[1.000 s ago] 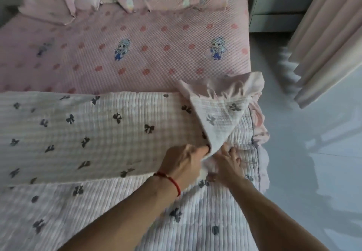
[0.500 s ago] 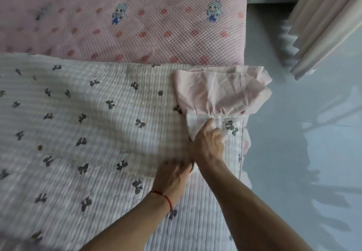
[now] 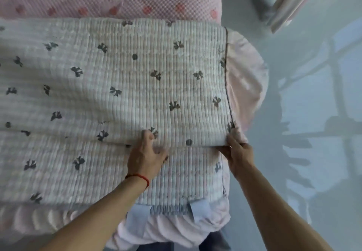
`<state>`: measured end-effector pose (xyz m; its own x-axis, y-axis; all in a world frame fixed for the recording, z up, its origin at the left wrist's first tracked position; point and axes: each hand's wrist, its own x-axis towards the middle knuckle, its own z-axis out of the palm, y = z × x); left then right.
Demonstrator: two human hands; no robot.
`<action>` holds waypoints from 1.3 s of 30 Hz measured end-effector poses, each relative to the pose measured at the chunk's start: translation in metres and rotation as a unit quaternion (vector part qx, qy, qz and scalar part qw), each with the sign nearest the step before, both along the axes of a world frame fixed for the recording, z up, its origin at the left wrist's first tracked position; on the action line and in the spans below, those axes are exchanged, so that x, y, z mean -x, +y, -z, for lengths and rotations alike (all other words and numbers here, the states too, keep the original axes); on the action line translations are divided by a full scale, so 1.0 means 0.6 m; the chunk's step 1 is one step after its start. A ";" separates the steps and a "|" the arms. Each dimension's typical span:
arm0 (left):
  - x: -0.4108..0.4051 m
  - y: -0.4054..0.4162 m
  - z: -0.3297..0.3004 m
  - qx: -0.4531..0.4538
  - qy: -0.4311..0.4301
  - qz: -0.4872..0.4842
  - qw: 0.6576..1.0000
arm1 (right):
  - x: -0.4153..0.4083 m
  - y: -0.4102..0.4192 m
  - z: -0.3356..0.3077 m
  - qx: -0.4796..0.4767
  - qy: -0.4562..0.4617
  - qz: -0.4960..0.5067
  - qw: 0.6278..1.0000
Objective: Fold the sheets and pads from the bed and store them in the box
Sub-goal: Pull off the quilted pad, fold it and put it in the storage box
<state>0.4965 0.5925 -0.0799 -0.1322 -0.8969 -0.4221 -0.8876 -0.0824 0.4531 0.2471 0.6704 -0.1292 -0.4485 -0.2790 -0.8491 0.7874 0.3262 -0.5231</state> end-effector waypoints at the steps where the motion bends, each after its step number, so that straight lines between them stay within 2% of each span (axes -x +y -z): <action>1: -0.003 0.007 -0.001 -0.038 0.040 -0.143 0.988 | 0.003 -0.002 0.004 -0.005 0.010 -0.006 1.000; 2: -0.004 0.006 -0.004 -0.074 0.083 -0.275 0.955 | 0.007 -0.006 0.006 -0.007 0.015 -0.011 1.000; 3: -0.007 0.000 -0.008 -0.105 0.143 -0.391 0.903 | 0.010 -0.006 0.005 -0.015 0.019 -0.018 1.000; 5: -0.018 -0.034 -0.007 -0.146 0.295 -0.558 0.762 | 0.018 -0.005 -0.004 -0.021 0.018 -0.027 0.999; 6: -0.026 -0.055 -0.004 -0.161 0.364 -0.595 0.698 | 0.021 -0.004 -0.012 -0.022 0.021 -0.031 0.999; 7: -0.036 -0.072 0.001 -0.161 0.410 -0.609 0.660 | 0.025 -0.001 -0.020 -0.019 0.022 -0.036 0.999; 8: -0.044 -0.084 0.004 -0.152 0.433 -0.605 0.651 | 0.029 0.002 -0.030 -0.012 0.023 -0.037 0.999; 11: -0.058 -0.065 -0.002 -0.117 0.423 -0.564 0.700 | 0.042 0.029 -0.061 0.005 0.033 -0.030 0.999; 15: -0.095 0.016 -0.053 -0.081 0.410 -0.549 0.724 | 0.030 0.088 -0.091 0.017 0.032 -0.094 0.995; 17: -0.114 0.058 -0.073 -0.074 0.404 -0.553 0.725 | 0.013 0.126 -0.090 0.015 0.021 -0.117 0.993; 20: -0.133 0.118 -0.073 -0.079 0.377 -0.564 0.731 | -0.011 0.181 -0.074 -0.009 -0.004 -0.088 0.996; 27: -0.167 0.175 -0.014 -0.116 0.323 -0.575 0.743 | -0.066 0.236 -0.028 -0.092 -0.060 -0.109 0.988; 35: -0.174 0.197 -0.040 -0.102 0.345 -0.564 0.744 | -0.056 0.269 -0.018 -0.074 -0.029 -0.104 0.991; 39: -0.177 0.200 -0.012 -0.118 0.312 -0.566 0.754 | -0.076 0.252 -0.010 -0.145 0.004 -0.125 0.982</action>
